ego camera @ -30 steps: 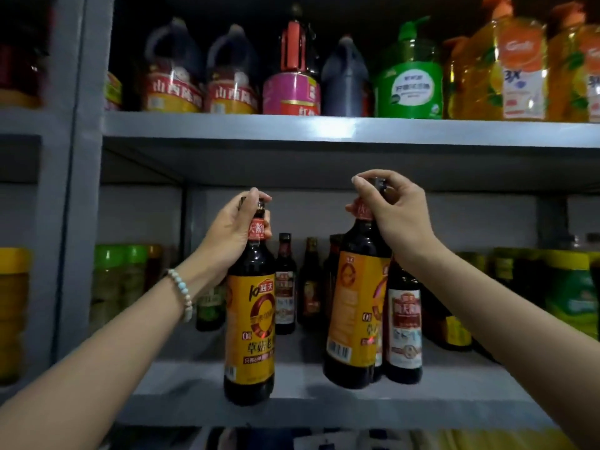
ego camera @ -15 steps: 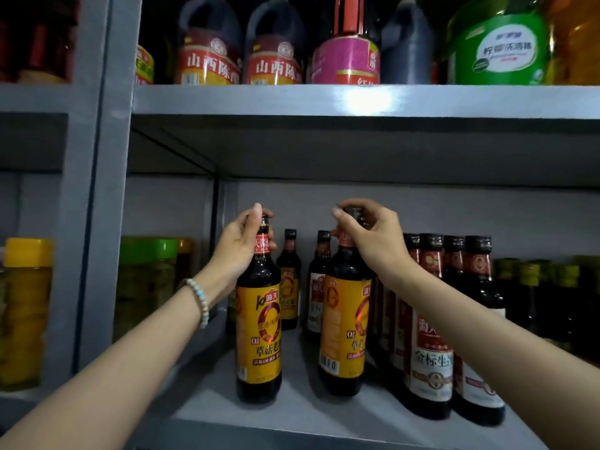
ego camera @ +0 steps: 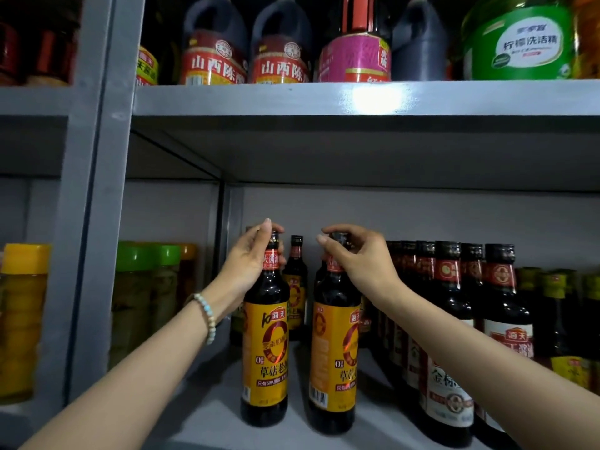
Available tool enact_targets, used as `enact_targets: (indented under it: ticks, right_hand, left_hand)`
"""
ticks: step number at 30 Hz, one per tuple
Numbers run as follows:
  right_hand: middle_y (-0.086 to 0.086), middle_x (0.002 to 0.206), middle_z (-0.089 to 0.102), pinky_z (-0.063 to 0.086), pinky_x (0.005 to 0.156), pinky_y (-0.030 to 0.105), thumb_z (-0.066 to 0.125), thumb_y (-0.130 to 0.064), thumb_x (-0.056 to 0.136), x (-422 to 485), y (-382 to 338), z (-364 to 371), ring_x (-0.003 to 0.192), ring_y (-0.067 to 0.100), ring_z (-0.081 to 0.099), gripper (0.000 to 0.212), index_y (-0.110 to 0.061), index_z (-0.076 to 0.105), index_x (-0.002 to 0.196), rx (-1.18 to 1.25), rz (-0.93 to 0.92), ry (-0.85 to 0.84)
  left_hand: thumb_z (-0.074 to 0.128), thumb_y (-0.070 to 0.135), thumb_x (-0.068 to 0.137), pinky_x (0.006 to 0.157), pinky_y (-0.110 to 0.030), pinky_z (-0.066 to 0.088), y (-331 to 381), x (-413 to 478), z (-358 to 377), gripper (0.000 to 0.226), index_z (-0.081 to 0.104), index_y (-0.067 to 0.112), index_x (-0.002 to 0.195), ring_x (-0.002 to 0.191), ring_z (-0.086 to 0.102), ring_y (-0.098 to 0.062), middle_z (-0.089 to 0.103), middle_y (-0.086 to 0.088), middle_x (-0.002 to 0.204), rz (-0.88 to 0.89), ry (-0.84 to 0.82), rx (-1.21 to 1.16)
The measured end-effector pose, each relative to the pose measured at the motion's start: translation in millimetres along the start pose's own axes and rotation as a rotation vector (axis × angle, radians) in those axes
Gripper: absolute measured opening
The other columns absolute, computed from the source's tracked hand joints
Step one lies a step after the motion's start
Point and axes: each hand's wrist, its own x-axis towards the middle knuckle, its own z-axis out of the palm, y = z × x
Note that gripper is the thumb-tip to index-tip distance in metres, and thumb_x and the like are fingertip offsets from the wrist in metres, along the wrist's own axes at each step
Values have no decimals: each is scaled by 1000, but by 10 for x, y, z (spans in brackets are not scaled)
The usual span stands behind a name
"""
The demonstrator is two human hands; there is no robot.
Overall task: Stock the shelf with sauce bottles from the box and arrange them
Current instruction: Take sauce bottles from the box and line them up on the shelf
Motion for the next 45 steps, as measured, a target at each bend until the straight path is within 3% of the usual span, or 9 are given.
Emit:
enact_targets:
  ticks: [5,12,15,18,24,27,34,37,45]
  right_hand:
    - [-8,105,70,55,89,40,71,-40,80,-5,62,57,101,14,66,23,-28,69,100,15,-1,-6]
    - [-11,109,65,48,77,10,68,-37,83,-57,57,61,102,4,61,31,-22,66,111,43,-12,2]
    - [-25,111,51,42,68,-1,64,-41,85,-192,84,33,98,-12,50,50,-29,49,130,105,52,-53]
    - [-27,122,45,42,70,2,62,-50,82,-466,271,-28,110,-9,47,69,-38,28,142,188,167,-215]
    - [-12,124,60,53,88,26,82,-50,55,-779,644,-70,108,3,63,84,-46,37,126,268,370,-589]
    - [-6,121,64,51,97,39,84,-45,54,-780,699,-58,109,10,64,83,-41,41,125,293,389,-546]
    - [-9,116,64,53,74,19,84,-37,65,-824,702,55,99,7,66,76,-37,40,127,274,391,-432]
    - [-14,114,60,50,68,15,79,-32,70,-812,704,99,98,3,63,70,-40,36,125,245,400,-396]
    - [-7,121,63,50,96,48,89,-42,52,-621,850,351,109,14,63,92,-40,40,129,275,464,-323]
  left_hand:
    - [39,47,92,69,-27,50,-25,24,28,35,59,20,99,68,61,-11,60,1,77,11,-27,12]
    - [33,49,94,73,-22,52,15,-2,100,43,58,21,115,79,66,-9,67,1,90,20,-60,150]
    - [49,80,68,99,-35,44,-73,-155,10,84,42,28,135,115,56,-11,58,9,125,-127,-86,350]
    - [72,75,47,99,-38,44,-230,-470,-78,113,21,37,140,121,48,-14,43,11,135,-188,-40,527]
    - [75,71,42,92,-38,52,-451,-710,-162,106,29,30,128,108,59,-12,54,6,125,-276,18,610]
    - [77,61,48,95,-38,50,-496,-662,-220,96,31,29,126,109,57,-9,52,4,128,-278,-42,473]
    - [68,42,73,107,-39,37,-707,-389,-289,90,17,23,145,132,40,-19,33,-3,150,-377,-157,352]
    - [57,32,89,96,-31,40,-789,-271,-267,68,20,25,145,131,40,-19,33,-3,149,-389,-169,396]
    - [68,29,83,91,-30,45,-1008,-97,-308,74,22,31,141,119,46,-10,46,10,126,-346,-226,458]
